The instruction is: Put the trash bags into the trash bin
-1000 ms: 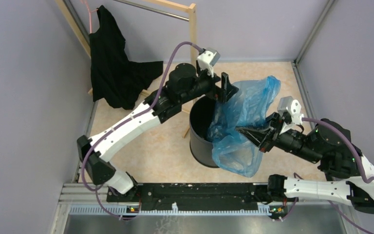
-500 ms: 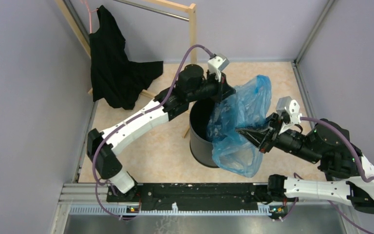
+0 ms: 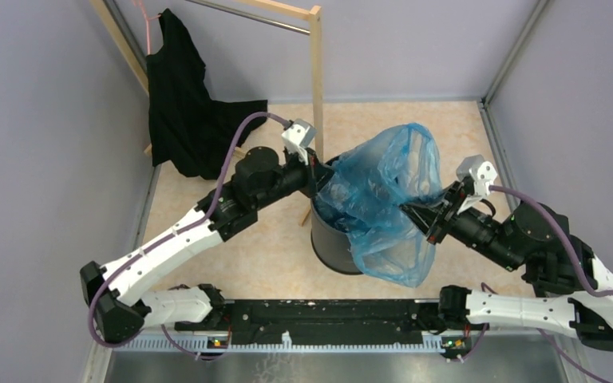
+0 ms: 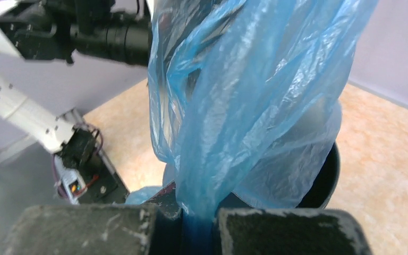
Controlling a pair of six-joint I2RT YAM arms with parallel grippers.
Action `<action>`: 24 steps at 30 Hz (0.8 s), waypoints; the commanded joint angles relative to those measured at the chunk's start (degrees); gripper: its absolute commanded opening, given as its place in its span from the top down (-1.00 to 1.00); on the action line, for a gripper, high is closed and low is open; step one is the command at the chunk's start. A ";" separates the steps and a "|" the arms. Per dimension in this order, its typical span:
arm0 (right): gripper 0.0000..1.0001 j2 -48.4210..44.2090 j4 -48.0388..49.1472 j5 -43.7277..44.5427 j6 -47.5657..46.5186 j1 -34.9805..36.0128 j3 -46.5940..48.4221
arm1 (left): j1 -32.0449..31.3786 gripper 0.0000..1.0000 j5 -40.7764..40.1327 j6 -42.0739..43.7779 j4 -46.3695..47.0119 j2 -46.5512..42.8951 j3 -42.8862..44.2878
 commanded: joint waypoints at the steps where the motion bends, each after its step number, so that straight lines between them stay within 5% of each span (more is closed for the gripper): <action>1: 1.00 -0.82 6.81 9.09 1.96 0.05 -2.16 | -1.70 1.00 -0.47 -4.31 -0.75 4.08 0.62; 9: 1.00 6.29 11.28 23.24 3.48 -0.02 1.11 | -3.24 0.85 -1.95 -4.47 -4.28 9.85 3.27; 16: 1.00 19.60 0.47 27.47 1.84 -0.24 11.40 | -1.03 -0.35 -4.42 -3.51 -4.99 2.50 0.98; 24: 1.00 23.69 -2.35 4.37 7.96 -12.21 11.57 | -0.91 -0.97 -9.41 -1.70 -11.25 -5.44 2.76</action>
